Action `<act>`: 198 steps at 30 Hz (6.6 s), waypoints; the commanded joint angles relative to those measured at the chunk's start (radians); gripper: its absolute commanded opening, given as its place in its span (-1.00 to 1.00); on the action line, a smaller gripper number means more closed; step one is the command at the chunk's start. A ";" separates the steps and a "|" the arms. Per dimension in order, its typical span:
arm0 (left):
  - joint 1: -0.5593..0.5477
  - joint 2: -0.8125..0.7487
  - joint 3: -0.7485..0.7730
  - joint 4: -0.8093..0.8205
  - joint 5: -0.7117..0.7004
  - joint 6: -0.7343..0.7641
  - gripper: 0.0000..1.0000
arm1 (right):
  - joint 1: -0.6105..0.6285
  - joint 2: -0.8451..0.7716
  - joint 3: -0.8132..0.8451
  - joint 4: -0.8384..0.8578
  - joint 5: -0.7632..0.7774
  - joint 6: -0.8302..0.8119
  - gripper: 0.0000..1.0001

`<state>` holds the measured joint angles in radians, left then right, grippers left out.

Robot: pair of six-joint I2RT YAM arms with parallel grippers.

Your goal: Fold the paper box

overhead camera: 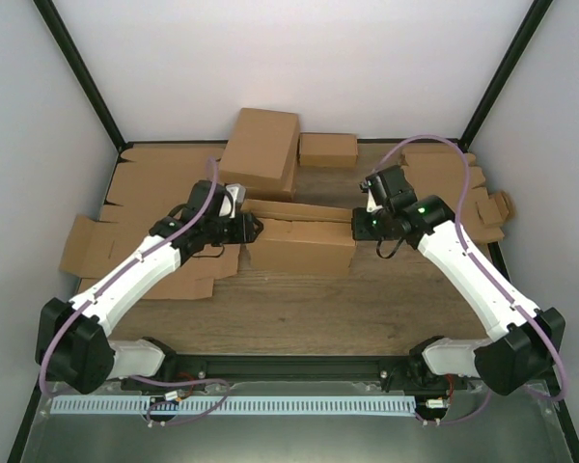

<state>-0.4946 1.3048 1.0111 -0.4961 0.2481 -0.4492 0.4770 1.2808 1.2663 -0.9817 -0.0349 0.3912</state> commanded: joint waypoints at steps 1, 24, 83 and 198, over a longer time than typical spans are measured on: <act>-0.004 -0.028 -0.028 0.023 0.008 -0.032 0.02 | 0.027 -0.010 -0.036 -0.020 -0.060 0.057 -0.99; -0.010 -0.084 -0.021 0.015 -0.003 -0.050 0.37 | 0.091 -0.036 -0.140 -0.020 0.058 0.136 -0.99; -0.007 0.006 0.166 -0.309 -0.116 0.073 -0.93 | 0.091 -0.030 -0.147 0.028 0.052 0.094 -0.98; -0.148 -0.096 0.014 -0.265 -0.294 -0.035 -0.93 | 0.121 -0.103 -0.239 0.043 0.148 0.124 -0.99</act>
<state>-0.6258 1.1751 1.0672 -0.6666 -0.0864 -0.4789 0.5648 1.1534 1.0534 -0.7483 0.0742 0.4732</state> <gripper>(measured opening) 0.041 0.026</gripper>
